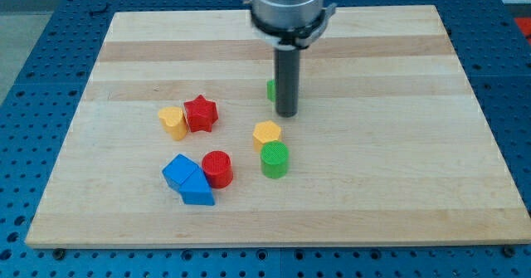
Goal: Push the green circle closer to the green star
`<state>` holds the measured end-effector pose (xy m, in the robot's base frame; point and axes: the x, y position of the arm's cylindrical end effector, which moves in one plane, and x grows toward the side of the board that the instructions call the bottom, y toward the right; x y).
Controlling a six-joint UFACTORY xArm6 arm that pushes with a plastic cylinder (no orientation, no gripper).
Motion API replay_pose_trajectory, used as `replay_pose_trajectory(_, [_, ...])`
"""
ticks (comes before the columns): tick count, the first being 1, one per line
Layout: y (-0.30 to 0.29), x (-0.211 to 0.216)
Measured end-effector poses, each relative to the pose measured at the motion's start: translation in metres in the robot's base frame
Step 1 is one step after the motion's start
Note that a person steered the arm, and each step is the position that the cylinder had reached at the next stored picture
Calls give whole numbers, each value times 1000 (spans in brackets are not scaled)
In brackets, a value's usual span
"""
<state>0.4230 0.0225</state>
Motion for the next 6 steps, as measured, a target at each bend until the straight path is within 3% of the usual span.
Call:
replay_pose_trajectory(1, [10, -22])
replay_pose_trajectory(3, [41, 52])
replay_pose_trajectory(6, [-5, 138])
